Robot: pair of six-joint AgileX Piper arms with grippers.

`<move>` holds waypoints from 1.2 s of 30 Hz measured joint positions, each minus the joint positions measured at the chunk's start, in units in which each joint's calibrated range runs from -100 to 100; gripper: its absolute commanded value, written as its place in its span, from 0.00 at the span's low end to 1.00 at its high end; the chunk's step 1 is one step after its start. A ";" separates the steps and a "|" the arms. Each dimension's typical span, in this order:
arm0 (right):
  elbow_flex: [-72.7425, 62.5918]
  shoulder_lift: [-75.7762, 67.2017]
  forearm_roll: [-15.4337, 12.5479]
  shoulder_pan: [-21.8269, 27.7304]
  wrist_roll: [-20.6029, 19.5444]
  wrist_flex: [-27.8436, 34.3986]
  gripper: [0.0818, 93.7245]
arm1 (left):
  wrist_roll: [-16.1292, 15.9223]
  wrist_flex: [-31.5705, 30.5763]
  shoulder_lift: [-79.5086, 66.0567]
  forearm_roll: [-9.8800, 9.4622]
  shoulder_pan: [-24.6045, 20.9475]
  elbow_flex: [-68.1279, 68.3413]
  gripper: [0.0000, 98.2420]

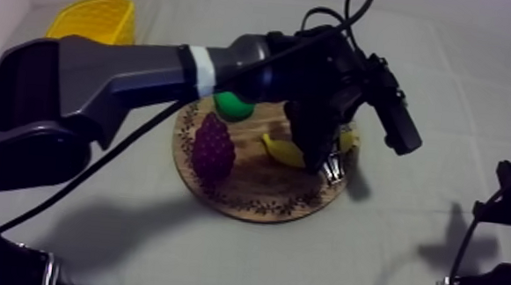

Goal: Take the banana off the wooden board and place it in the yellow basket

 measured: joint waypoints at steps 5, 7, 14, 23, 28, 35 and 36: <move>0.00 0.00 0.00 0.00 -0.03 0.00 0.00 | -0.08 4.20 3.29 -0.90 0.02 -4.63 0.46; 0.00 0.00 0.00 0.00 -0.03 0.00 0.00 | 0.11 5.48 4.26 -1.29 0.02 -5.49 0.41; 0.00 0.00 0.00 0.00 -0.03 0.00 0.00 | 1.61 7.23 6.17 -2.64 0.34 -5.66 0.24; 0.00 0.00 0.00 0.00 -0.03 0.04 0.00 | 3.98 8.08 3.19 -5.88 1.30 -4.64 0.16; 0.00 0.00 0.00 0.00 -0.03 0.04 0.00 | 4.10 8.86 -2.39 -8.67 1.73 -3.73 0.16; 0.00 0.00 0.00 0.00 -0.03 0.04 0.00 | 3.69 9.20 -13.55 -13.04 -1.26 -1.67 0.16; 0.00 0.00 0.00 0.00 -0.03 0.04 0.00 | 3.47 9.07 -15.38 -13.61 -2.11 -1.11 0.16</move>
